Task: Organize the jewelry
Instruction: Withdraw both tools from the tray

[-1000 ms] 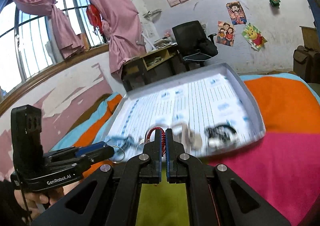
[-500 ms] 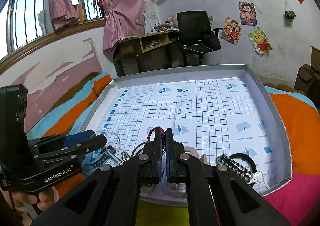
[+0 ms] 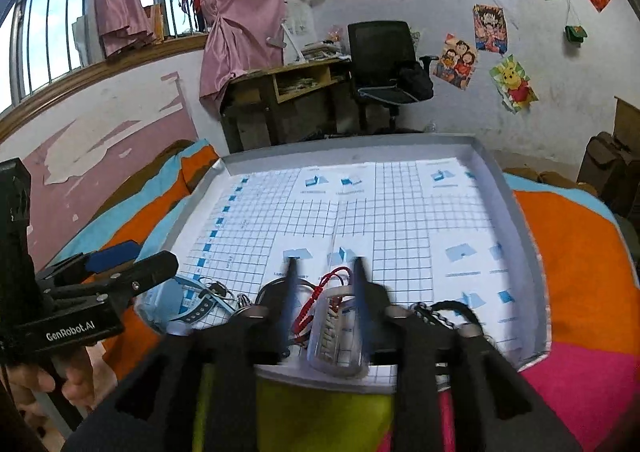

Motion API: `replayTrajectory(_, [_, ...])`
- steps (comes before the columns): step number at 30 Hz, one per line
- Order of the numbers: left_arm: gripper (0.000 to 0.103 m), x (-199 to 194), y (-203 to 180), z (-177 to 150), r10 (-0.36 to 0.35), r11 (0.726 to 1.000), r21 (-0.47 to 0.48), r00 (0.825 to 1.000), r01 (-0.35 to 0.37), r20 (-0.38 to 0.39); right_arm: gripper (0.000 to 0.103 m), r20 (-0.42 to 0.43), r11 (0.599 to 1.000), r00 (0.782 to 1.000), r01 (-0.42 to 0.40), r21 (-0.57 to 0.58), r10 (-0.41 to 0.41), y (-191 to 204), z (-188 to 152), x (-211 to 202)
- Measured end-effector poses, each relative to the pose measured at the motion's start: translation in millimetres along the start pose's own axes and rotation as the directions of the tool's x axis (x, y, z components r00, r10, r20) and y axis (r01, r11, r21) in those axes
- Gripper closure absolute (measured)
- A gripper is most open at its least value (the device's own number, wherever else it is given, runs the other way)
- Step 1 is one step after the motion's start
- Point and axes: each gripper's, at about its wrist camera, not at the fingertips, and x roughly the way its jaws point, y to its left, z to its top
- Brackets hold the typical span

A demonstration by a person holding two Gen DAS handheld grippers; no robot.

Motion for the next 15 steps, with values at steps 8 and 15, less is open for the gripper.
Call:
replayTrajectory(8, [0.003, -64.3, 8.9, -5.7, 0.000, 1.000, -0.031, 0.994, 0.004, 0.107, 0.044, 0.058, 0.998, 0.997, 0.055, -0.026, -0.053, 9.6, 1.7, -57.1])
replayTrajectory(15, [0.000, -135.1, 7.9, -18.7, -0.007, 1.000, -0.013, 0.979, 0.009, 0.204, 0.010, 0.132, 0.997, 0.988, 0.079, -0.017, -0.076, 25.9, -13.8, -130.0])
